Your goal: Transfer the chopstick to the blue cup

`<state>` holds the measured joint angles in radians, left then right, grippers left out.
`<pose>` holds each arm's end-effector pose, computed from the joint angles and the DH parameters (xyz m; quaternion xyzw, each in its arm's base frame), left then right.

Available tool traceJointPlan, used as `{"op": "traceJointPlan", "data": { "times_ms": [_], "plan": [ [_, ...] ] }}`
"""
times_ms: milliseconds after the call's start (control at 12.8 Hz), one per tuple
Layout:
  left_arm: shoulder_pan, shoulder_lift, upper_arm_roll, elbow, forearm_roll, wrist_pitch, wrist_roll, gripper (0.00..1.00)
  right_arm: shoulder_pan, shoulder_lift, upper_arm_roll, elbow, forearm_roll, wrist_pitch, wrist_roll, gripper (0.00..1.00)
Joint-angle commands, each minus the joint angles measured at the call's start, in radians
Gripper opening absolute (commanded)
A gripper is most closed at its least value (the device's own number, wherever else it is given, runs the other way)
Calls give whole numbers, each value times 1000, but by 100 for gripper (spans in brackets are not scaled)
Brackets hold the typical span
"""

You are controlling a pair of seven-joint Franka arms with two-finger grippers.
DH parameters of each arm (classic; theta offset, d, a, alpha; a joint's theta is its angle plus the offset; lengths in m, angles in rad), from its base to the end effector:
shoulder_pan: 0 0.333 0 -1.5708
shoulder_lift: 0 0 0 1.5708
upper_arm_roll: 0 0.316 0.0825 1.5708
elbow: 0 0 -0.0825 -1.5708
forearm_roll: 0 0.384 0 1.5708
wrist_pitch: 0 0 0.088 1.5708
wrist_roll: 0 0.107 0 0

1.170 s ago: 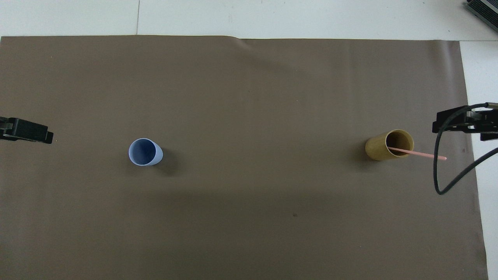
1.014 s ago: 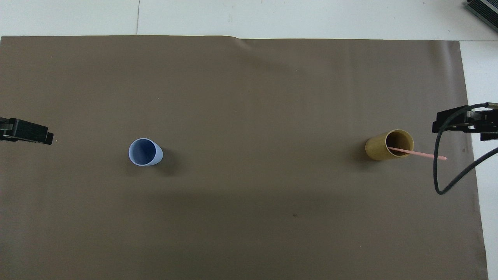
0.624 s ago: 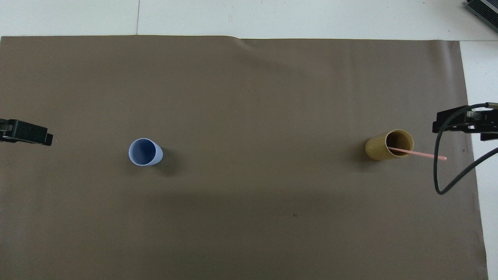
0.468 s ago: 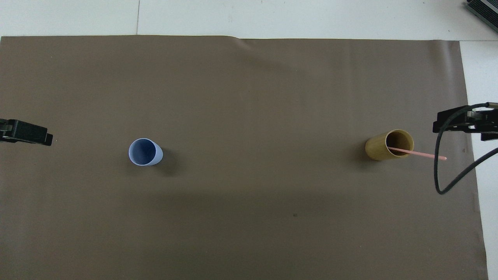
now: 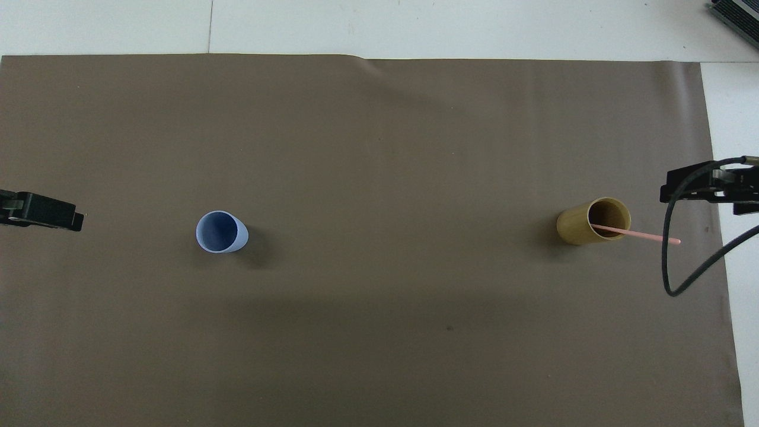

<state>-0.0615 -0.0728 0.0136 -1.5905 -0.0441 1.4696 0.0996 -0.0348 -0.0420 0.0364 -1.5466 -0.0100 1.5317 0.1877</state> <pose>0.5203 -0.0297 0.6459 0.9966 -0.0754 -0.0235 0.0231 0.5377 0.0002 0.6553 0.9955 -0.0932 0.0140 0.0044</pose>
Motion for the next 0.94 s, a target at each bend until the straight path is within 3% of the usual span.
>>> {"op": "traceJointPlan", "data": {
  "times_ms": [0,312,858],
  "plan": [
    [5,-33,-6,-51,-13,6,12,100,-11,-9,2,-9,22,1,-19,100],
    [0,-38,-12,-137,-13,81,-6,100,-11,-9,2,-9,22,1,-17,100],
    [-64,-21,-15,-370,-13,395,-283,100,-13,-10,0,-13,21,2,-24,100]
  ]
}}
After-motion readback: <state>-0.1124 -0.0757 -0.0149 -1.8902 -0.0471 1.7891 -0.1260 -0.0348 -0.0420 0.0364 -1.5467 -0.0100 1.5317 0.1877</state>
